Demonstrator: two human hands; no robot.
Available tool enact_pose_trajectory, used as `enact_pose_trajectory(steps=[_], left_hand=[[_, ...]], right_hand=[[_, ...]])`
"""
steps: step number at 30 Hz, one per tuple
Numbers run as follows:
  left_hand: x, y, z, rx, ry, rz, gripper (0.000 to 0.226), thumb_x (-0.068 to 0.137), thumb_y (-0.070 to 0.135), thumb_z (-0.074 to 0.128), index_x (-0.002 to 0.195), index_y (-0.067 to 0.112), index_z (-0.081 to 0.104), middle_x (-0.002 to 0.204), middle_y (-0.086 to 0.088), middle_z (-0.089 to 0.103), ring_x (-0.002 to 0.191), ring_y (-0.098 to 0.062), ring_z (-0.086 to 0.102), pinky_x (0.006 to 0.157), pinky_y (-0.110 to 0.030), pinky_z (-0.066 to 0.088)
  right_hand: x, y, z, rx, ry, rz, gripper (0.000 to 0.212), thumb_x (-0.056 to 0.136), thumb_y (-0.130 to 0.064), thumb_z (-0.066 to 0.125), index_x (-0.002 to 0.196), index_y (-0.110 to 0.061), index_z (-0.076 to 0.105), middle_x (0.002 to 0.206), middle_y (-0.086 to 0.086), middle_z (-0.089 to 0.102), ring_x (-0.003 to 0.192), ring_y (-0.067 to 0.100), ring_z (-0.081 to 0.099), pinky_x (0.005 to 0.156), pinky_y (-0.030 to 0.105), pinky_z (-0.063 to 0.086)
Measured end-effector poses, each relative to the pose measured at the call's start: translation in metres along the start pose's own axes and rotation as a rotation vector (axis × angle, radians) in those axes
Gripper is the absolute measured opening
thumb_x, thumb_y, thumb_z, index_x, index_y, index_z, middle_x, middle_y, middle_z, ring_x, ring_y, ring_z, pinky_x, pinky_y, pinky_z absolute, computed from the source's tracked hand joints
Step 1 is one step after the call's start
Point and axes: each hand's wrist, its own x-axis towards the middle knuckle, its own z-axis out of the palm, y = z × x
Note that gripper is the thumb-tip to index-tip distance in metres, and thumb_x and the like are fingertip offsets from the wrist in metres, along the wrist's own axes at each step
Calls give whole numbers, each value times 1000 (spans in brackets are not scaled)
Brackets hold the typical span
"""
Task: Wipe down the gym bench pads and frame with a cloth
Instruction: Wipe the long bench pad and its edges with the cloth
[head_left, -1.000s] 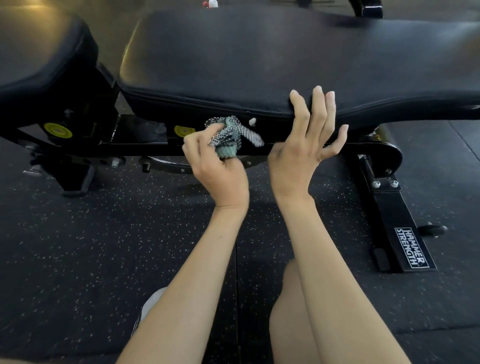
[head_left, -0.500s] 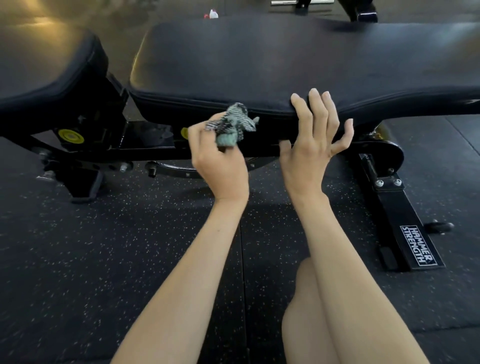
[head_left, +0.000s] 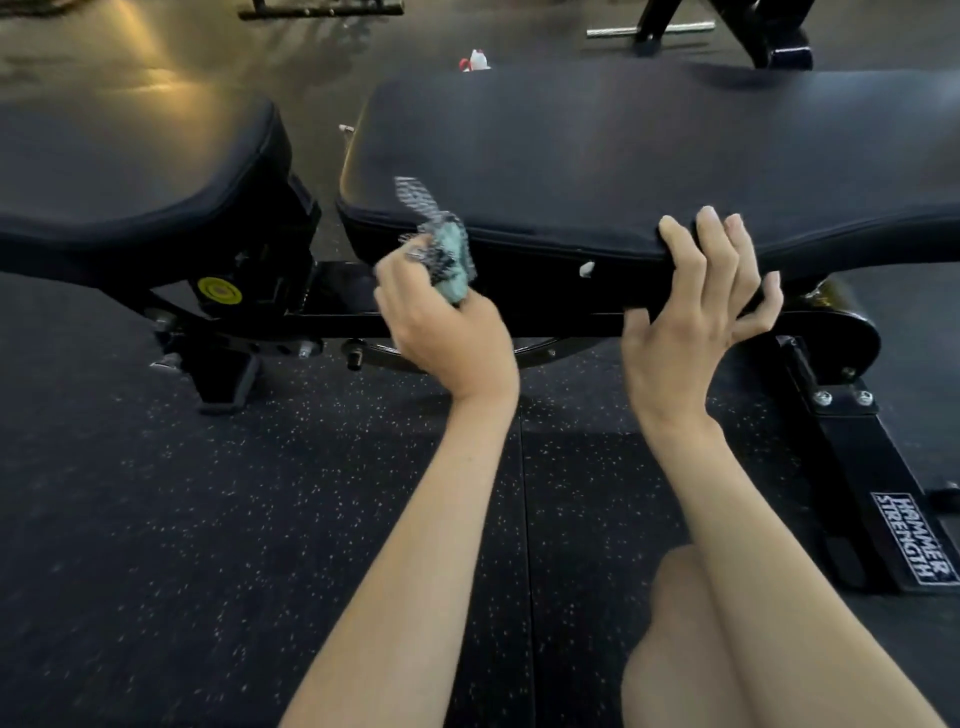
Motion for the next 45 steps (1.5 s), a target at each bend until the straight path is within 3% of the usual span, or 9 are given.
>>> enact_pose_trajectory(steps=[6,9,12,15,21,26,33,38,45], left_hand=[[-59,18,-4,-17,-370,310,34,63,-20,55,85,2,67,80,-6,62,73,-21,48,63,-26,44],[-70,33,-14,27,-411,514,67,20,-29,57,74,10,67,70,0,68,79,-7,40,91,-22,52],[-43,20,-9,11,-348,362,30,74,-21,52,89,2,66,85,-14,65,78,-3,43,80,-41,53],[-18,19,4,-47,-119,161,38,68,-21,49,94,1,66,93,-8,64,82,-12,41,80,-11,38],[-45,30,13,-86,-209,334,47,66,-22,43,92,5,72,96,-1,70,78,-18,43,75,-16,33],[-71,42,3,-170,-462,447,29,80,-11,54,100,1,71,102,-9,70,82,-26,54,77,-34,48],[-37,16,-2,-107,-265,305,43,77,-19,46,108,0,66,107,-8,67,92,-16,48,78,-31,50],[-57,24,3,-73,-430,420,37,82,-14,44,106,-2,67,108,-11,68,84,-25,52,83,-16,38],[-53,16,-1,-48,-571,730,20,92,-1,55,104,-1,70,113,-10,69,85,-21,47,81,-29,49]], right_hand=[[-1,2,-2,48,-16,-15,77,62,0,62,131,-26,42,141,3,49,138,15,28,112,35,-1],[0,2,-2,88,32,11,44,89,-16,58,129,-29,43,139,2,52,136,13,31,111,35,0],[1,7,-1,29,4,-39,70,70,-3,72,130,-26,45,139,2,51,136,14,31,111,37,2],[-1,7,-2,-23,-2,-45,84,56,6,68,130,-26,43,138,-1,50,136,14,32,112,38,4],[0,7,1,1,28,-64,75,65,0,74,129,-26,45,136,1,54,134,15,36,112,38,6],[5,7,0,27,92,-59,29,99,-22,50,127,-26,50,133,0,58,130,13,42,110,37,7],[-2,7,-2,0,-14,-35,83,56,8,66,129,-25,45,137,-1,53,135,13,33,111,39,6],[1,9,2,-1,21,-61,74,65,-1,79,127,-26,48,135,-1,55,133,13,38,112,38,6],[1,7,-1,91,60,-38,41,90,-17,61,128,-26,48,135,0,56,133,13,36,112,36,4]])
